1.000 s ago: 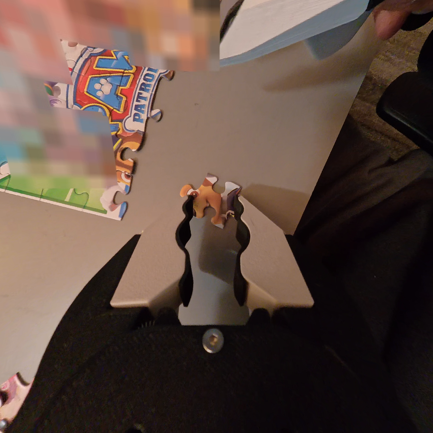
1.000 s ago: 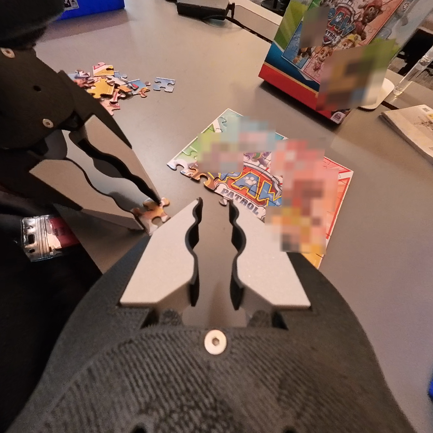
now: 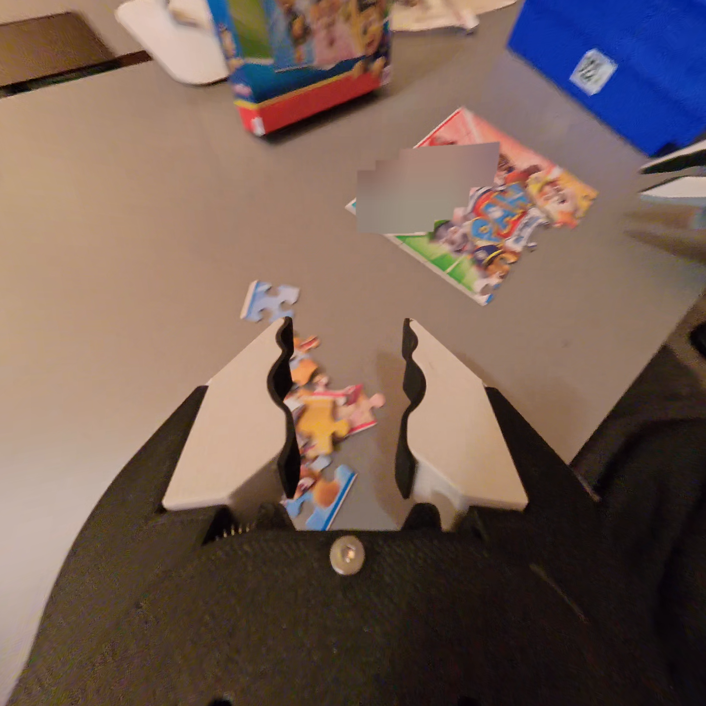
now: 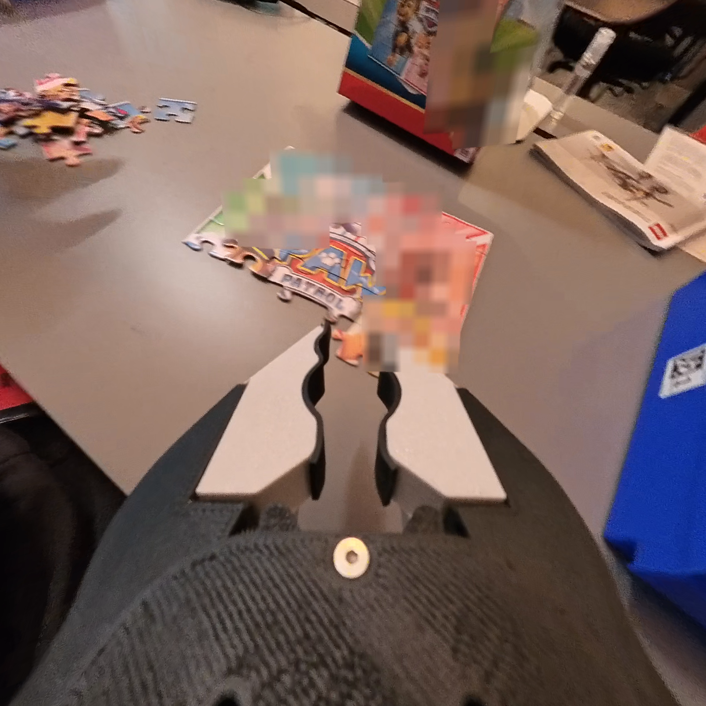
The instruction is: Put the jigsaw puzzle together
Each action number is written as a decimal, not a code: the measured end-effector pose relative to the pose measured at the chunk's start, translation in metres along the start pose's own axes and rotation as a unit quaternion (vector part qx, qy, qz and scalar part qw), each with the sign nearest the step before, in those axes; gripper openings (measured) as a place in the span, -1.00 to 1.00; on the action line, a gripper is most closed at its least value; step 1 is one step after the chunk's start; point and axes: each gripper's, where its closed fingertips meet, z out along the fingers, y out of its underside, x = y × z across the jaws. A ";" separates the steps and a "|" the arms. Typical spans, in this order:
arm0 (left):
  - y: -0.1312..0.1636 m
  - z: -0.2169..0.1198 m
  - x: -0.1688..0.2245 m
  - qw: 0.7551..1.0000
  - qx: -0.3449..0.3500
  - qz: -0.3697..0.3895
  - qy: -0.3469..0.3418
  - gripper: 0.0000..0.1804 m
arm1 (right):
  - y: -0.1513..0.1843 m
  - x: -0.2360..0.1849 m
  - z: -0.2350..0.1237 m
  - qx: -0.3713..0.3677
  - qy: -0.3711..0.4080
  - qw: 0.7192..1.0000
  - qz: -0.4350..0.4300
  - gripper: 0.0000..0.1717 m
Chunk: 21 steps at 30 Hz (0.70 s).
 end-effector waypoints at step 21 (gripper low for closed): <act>-0.008 0.176 0.188 0.960 -0.115 0.151 0.206 -0.38 | 0.047 0.026 0.052 -0.115 0.028 0.989 0.087 0.19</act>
